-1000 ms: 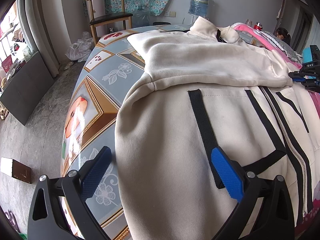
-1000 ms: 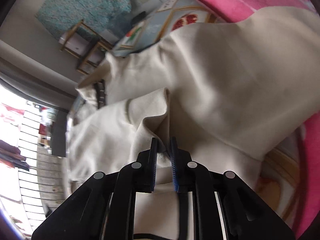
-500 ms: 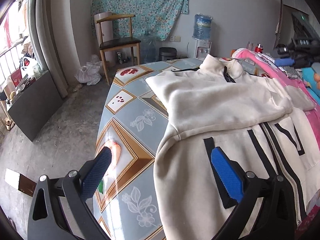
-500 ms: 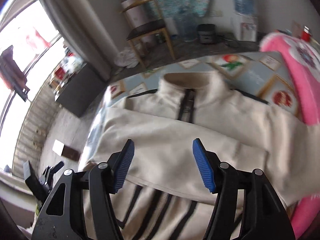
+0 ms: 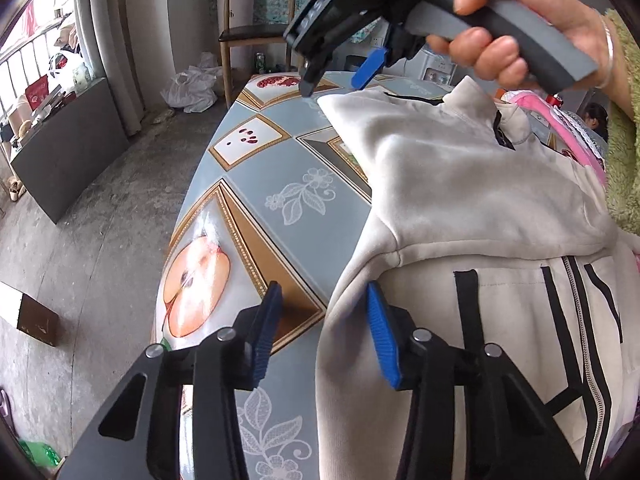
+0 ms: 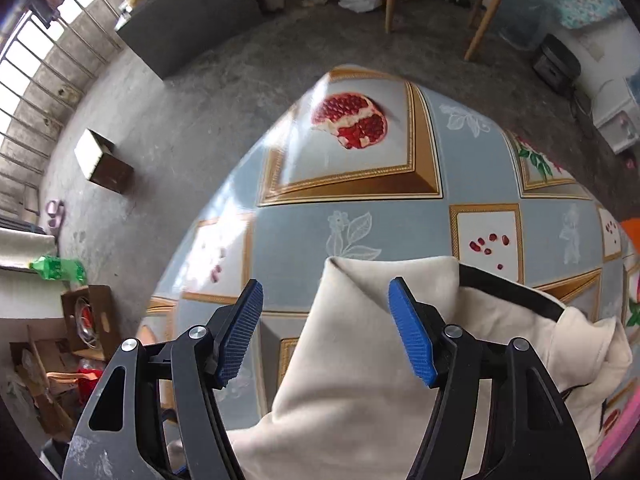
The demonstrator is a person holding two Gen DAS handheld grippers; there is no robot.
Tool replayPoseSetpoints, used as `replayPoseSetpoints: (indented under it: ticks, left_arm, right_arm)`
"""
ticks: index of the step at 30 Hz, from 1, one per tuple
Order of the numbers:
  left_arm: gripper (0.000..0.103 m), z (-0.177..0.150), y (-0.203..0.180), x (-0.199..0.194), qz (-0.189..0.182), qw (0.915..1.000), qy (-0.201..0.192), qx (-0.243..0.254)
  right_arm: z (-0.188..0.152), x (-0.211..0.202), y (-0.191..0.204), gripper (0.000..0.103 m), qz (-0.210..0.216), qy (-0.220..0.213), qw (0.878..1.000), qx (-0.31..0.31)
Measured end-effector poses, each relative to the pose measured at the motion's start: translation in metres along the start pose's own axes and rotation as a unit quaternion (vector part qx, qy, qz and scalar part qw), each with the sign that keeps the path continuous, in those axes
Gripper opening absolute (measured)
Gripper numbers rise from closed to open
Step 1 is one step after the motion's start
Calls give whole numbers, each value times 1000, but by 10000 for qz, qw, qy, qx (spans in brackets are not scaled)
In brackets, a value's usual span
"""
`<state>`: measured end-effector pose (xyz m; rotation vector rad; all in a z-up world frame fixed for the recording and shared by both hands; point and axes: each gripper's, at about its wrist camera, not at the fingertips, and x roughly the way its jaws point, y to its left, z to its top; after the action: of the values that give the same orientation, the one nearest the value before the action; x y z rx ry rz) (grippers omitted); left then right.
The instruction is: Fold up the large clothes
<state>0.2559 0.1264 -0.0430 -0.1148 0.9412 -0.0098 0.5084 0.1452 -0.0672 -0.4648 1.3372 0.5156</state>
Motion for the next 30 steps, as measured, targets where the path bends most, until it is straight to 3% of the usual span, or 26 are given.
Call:
replayPoseSetpoints:
  ticks: [2,4,5,6,13,18,21,23,24,25,29,30]
  left_arm:
    - [31,0,1,0,-15,10000,2,-19]
    - [17,-1,-3,1,-39,10000,3,54]
    - [13,-2,-5,1,-73,9999,4,94]
    - [9,-2,-7,1,-47,9999,-4,160]
    - [5,-10,-15,-7,-38,9994,-49,343]
    - [5,-12,-21,-7,57,9991,-19,408]
    - [8,-8,-16,-8,-92,9997,55,208]
    - [12,-5,-13,-10,-158,9997,66,150]
    - [21,-3,-11,-11,-160,9998,91,107]
    - [30,-2,-8,-13,-189,9997,128,35]
    - [45,5,-9,-32,-194,9998,-21,-6]
    - [54,7,-10,-37,-197,9998,-83,40]
  right_arm:
    - [5,15,1,56,-166,243,9996,3]
    - [4,22,0,43,-278,319,9991,36]
    - [3,19,0,13,-333,239,9992,-23]
    - [1,15,-1,7,-221,190,9996,-58]
    - [-11,-20,-18,5,33,-739,9971,167]
    - [-6,2,-15,5,95,-741,9970,219]
    - [-8,1,-12,11,123,-811,9966,95]
    - [-12,-21,-20,29,307,-1073,9934,252]
    - [-15,-38,-28,51,368,-1262,9907,355]
    - [-21,-57,-35,58,458,-1497,9867,437]
    - [-73,-136,-79,64,774,-2170,9698,796]
    - [-93,-154,-92,68,815,-2305,9654,912]
